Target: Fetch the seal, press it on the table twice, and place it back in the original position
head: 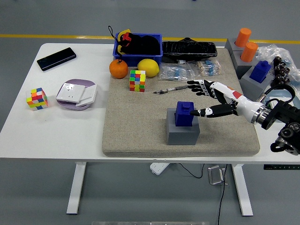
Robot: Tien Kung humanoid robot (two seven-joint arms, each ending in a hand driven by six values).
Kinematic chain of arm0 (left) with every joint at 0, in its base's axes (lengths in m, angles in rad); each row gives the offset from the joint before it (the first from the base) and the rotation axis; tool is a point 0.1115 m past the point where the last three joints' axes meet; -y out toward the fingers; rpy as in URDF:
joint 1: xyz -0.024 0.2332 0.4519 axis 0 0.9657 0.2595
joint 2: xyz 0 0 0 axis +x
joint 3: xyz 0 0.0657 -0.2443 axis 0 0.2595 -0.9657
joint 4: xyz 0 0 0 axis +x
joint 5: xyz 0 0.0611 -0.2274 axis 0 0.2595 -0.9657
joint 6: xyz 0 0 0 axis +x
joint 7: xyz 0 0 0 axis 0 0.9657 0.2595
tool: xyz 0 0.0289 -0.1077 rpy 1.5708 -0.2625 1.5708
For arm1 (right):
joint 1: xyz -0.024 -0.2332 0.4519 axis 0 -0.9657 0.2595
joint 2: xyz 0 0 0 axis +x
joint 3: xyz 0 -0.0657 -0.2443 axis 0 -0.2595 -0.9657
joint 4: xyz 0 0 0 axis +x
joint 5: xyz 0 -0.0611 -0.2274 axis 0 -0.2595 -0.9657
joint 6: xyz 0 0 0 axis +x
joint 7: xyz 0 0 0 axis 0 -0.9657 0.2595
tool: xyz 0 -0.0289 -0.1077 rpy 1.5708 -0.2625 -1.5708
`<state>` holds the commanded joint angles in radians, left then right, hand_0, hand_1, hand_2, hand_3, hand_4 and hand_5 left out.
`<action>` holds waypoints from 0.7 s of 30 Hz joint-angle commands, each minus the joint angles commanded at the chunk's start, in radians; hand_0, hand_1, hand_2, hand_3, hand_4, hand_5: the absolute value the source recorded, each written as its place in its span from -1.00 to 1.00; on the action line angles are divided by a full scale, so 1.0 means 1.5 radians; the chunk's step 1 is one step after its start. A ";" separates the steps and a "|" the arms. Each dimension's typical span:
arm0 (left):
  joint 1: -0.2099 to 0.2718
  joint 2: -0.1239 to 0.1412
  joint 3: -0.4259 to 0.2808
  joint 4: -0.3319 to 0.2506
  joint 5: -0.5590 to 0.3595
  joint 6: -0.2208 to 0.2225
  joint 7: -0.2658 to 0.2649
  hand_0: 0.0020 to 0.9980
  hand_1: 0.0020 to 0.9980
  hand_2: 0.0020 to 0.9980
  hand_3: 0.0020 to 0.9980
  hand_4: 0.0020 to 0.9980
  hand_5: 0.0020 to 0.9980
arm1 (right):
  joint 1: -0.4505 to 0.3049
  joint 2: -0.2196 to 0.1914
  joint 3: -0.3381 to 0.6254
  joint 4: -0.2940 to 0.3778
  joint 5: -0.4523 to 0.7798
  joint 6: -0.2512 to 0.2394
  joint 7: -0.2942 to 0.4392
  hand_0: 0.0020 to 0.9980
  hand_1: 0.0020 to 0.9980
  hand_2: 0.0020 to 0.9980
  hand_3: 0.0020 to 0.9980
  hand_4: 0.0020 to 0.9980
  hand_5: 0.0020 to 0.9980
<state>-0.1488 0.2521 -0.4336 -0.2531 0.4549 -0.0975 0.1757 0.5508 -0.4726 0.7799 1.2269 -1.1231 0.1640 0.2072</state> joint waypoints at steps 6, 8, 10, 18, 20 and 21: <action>-0.002 0.001 -0.002 -0.001 0.001 0.000 0.000 0.50 0.40 0.37 0.51 0.38 -0.40 | -0.034 -0.021 0.063 0.010 -0.012 0.010 -0.009 0.96 0.97 0.96 1.00 1.00 0.20; -0.002 0.002 0.000 0.000 0.000 0.000 0.000 0.50 0.40 0.37 0.51 0.38 -0.40 | -0.050 -0.028 0.092 0.004 -0.002 0.008 -0.010 0.96 0.97 0.96 1.00 1.00 0.20; -0.002 0.003 0.002 0.000 -0.002 0.000 0.000 0.50 0.40 0.37 0.51 0.38 -0.40 | -0.064 -0.032 0.118 -0.005 0.016 0.004 -0.013 0.96 0.97 0.96 1.00 1.00 0.20; -0.003 0.006 0.005 0.000 -0.003 0.003 0.000 0.50 0.40 0.37 0.51 0.38 -0.40 | -0.120 -0.036 0.234 -0.058 -0.009 -0.027 -0.022 0.88 0.85 0.80 0.73 1.00 0.51; -0.004 0.007 0.006 0.000 -0.003 0.004 0.000 0.50 0.40 0.37 0.51 0.38 -0.40 | -0.132 -0.034 0.261 -0.069 -0.017 -0.028 -0.027 0.88 0.85 0.80 0.73 1.00 0.51; -0.004 0.007 0.007 0.000 -0.003 0.005 0.000 0.50 0.40 0.37 0.51 0.38 -0.40 | -0.137 -0.033 0.274 -0.073 -0.022 -0.029 -0.028 0.88 0.85 0.80 0.73 1.00 0.51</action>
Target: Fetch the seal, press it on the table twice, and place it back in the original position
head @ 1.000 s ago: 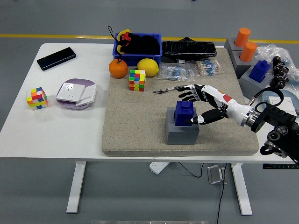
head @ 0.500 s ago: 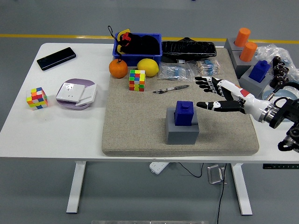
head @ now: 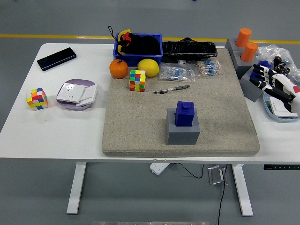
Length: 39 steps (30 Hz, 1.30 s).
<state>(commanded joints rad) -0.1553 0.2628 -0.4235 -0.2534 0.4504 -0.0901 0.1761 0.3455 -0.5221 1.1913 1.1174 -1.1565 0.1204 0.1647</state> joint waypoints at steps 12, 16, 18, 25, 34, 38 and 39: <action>-0.002 0.000 -0.006 -0.001 0.004 0.006 0.001 0.50 0.40 0.37 0.51 0.38 -0.40 | -0.053 0.013 0.156 -0.030 -0.101 0.014 -0.040 0.84 0.80 0.74 0.70 1.00 0.30; -0.002 0.000 -0.008 0.000 0.004 0.007 0.001 0.50 0.40 0.37 0.51 0.38 -0.40 | -0.064 0.014 0.179 -0.032 -0.111 0.016 -0.045 0.83 0.78 0.72 0.69 1.00 0.23; -0.002 0.000 -0.009 0.000 0.004 0.008 0.001 0.50 0.40 0.37 0.51 0.38 -0.40 | -0.069 0.014 0.190 -0.034 -0.114 0.016 -0.046 0.83 0.78 0.72 0.69 1.00 0.23; 0.002 -0.002 -0.014 0.000 0.006 0.008 0.001 0.50 0.40 0.37 0.51 0.38 -0.40 | -0.082 0.015 0.220 -0.038 -0.120 0.016 -0.047 0.83 0.78 0.73 0.69 1.00 0.20; 0.000 -0.003 -0.019 0.000 0.008 0.008 0.001 0.50 0.39 0.37 0.51 0.37 -0.39 | -0.093 0.013 0.245 -0.027 -0.109 -0.006 -0.025 0.80 0.75 0.70 0.66 1.00 0.16; -0.002 -0.001 -0.019 0.001 0.008 0.008 0.000 0.50 0.39 0.37 0.51 0.36 -0.39 | -0.097 0.015 0.265 -0.025 -0.114 -0.007 -0.027 0.79 0.74 0.69 0.66 1.00 0.13; -0.002 -0.001 -0.019 0.001 0.008 0.008 0.000 0.50 0.39 0.37 0.51 0.36 -0.39 | -0.098 0.016 0.271 -0.025 -0.115 -0.007 -0.029 0.79 0.74 0.69 0.66 1.00 0.13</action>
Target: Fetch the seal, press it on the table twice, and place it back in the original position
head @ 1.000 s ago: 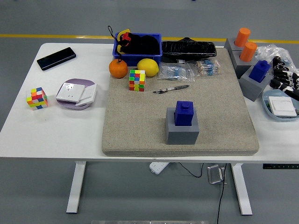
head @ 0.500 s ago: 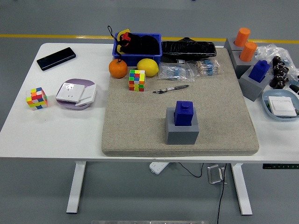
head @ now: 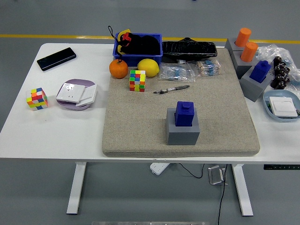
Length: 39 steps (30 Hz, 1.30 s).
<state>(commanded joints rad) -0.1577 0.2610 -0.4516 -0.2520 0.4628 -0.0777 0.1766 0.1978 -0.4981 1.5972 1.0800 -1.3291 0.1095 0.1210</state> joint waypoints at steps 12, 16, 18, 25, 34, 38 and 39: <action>0.002 -0.002 -0.003 0.001 0.001 0.000 0.000 0.49 0.39 0.37 0.51 0.35 -0.39 | -0.013 0.007 0.031 0.008 -0.004 0.015 -0.026 0.79 0.74 0.71 0.66 1.00 0.11; 0.001 -0.002 -0.007 0.000 0.005 0.000 0.000 0.49 0.39 0.37 0.51 0.35 -0.39 | -0.019 0.012 0.040 0.011 -0.008 0.018 -0.031 0.79 0.74 0.71 0.66 1.00 0.11; -0.001 -0.001 -0.012 0.000 0.006 0.001 -0.001 0.49 0.39 0.37 0.51 0.35 -0.39 | -0.023 0.016 0.046 0.011 -0.008 0.018 -0.033 0.79 0.74 0.70 0.65 1.00 0.10; -0.001 0.002 -0.010 0.002 -0.001 0.000 0.001 0.49 0.39 0.37 0.51 0.35 -0.39 | -0.018 0.022 0.033 0.010 -0.007 0.021 -0.037 0.78 0.74 0.69 0.65 1.00 0.09; -0.004 0.006 -0.012 0.000 0.001 -0.001 -0.002 0.49 0.39 0.37 0.51 0.34 -0.39 | -0.020 0.019 0.019 0.015 -0.003 0.019 -0.037 0.77 0.73 0.69 0.65 1.00 0.07; -0.002 0.006 -0.005 0.001 -0.003 -0.002 -0.001 0.49 0.39 0.37 0.51 0.35 -0.39 | -0.020 0.018 0.019 0.015 -0.004 0.019 -0.037 0.77 0.72 0.69 0.64 1.00 0.05; -0.002 0.006 -0.003 0.001 -0.004 -0.002 -0.001 0.49 0.39 0.37 0.51 0.35 -0.39 | -0.020 0.018 0.019 0.015 -0.004 0.019 -0.036 0.77 0.72 0.69 0.64 1.00 0.05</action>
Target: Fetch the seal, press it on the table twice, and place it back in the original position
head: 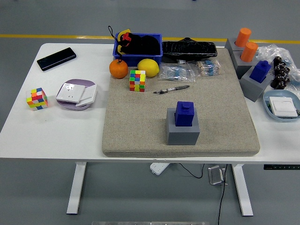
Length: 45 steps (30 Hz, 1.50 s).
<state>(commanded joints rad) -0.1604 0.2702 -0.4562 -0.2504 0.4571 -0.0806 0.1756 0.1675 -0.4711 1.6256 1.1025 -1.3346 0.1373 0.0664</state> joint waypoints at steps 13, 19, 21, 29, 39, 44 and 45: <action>0.000 0.002 0.008 0.000 -0.004 0.000 0.000 0.49 0.39 0.37 0.51 0.35 -0.39 | -0.003 -0.002 0.001 -0.001 0.001 -0.001 0.002 0.76 0.72 0.69 0.64 1.00 0.03; 0.001 0.002 0.009 0.000 -0.003 -0.001 0.000 0.49 0.39 0.37 0.51 0.35 -0.39 | -0.004 -0.004 -0.001 -0.001 0.002 -0.001 0.003 0.76 0.72 0.68 0.64 1.00 0.02; 0.001 0.002 0.009 0.000 -0.003 -0.001 0.000 0.49 0.39 0.37 0.51 0.35 -0.39 | -0.004 -0.004 -0.001 -0.001 0.002 -0.001 0.003 0.76 0.72 0.68 0.64 1.00 0.01; 0.003 0.000 0.006 0.001 -0.003 -0.001 0.000 0.49 0.39 0.37 0.51 0.35 -0.39 | -0.007 -0.003 -0.001 0.001 0.000 -0.002 0.002 0.76 0.72 0.68 0.64 1.00 0.00; 0.001 -0.001 0.003 0.001 -0.002 -0.001 0.000 0.50 0.39 0.37 0.51 0.35 -0.39 | -0.007 -0.003 0.003 0.001 0.000 -0.003 0.002 0.76 0.71 0.68 0.63 1.00 -0.01; 0.001 -0.003 0.002 0.001 -0.002 -0.001 0.001 0.50 0.39 0.37 0.51 0.35 -0.39 | -0.008 -0.003 0.005 0.001 0.000 -0.004 0.003 0.76 0.71 0.68 0.62 1.00 -0.01; 0.001 -0.003 0.002 0.001 -0.002 -0.001 0.001 0.50 0.39 0.37 0.51 0.35 -0.39 | -0.008 -0.003 0.005 0.001 0.000 -0.004 0.003 0.76 0.71 0.68 0.62 1.00 -0.01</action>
<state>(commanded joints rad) -0.1595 0.2656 -0.4529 -0.2484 0.4540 -0.0823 0.1767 0.1560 -0.4753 1.6326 1.1041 -1.3346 0.1318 0.0707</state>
